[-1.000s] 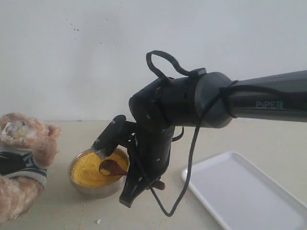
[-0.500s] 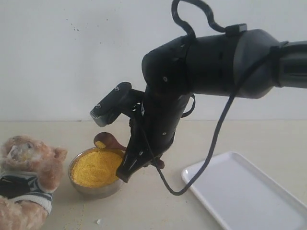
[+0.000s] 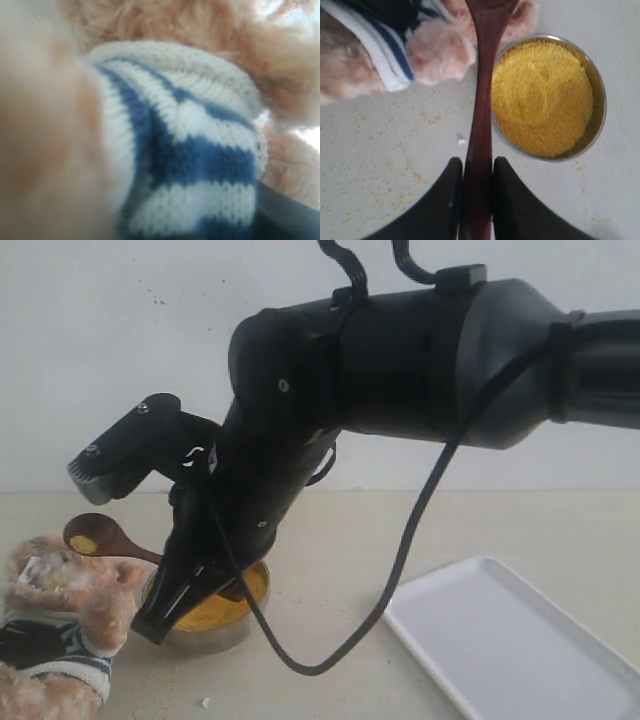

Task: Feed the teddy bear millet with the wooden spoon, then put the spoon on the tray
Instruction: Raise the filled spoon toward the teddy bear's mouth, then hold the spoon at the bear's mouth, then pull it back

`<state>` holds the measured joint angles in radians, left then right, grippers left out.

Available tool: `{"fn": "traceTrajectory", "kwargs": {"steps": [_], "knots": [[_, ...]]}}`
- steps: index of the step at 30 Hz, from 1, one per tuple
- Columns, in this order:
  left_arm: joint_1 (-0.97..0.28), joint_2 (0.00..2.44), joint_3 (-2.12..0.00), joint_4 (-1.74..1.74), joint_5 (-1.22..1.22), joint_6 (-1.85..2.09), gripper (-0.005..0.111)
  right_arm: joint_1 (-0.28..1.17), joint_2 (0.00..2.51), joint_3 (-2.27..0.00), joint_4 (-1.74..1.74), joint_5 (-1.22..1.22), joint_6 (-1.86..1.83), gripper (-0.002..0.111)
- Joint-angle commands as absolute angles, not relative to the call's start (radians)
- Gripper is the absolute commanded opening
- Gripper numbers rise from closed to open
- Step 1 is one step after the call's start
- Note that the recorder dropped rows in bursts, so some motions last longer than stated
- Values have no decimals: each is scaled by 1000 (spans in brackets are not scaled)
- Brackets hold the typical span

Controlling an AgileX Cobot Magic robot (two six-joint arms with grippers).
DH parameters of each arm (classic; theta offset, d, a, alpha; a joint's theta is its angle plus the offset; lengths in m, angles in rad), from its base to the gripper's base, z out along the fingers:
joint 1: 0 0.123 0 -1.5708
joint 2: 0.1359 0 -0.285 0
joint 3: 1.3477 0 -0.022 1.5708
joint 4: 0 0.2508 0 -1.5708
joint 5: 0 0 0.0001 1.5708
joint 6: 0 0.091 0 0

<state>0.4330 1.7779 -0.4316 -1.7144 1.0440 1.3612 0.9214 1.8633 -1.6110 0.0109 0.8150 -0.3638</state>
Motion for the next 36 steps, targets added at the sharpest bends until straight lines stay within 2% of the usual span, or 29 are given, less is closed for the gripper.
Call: {"fn": "traceTrajectory", "kwargs": {"steps": [1,23,36], "knots": [[429,1776,-427,-1701,1073,1361,4,939,1849,-1617,7,726,-369,0],[429,1776,-409,-1692,1073,1361,4,963,1967,-1617,-25,628,-378,0],[429,1776,-409,-1692,1073,1361,4,1054,1967,-1617,-457,611,-307,0]]}}
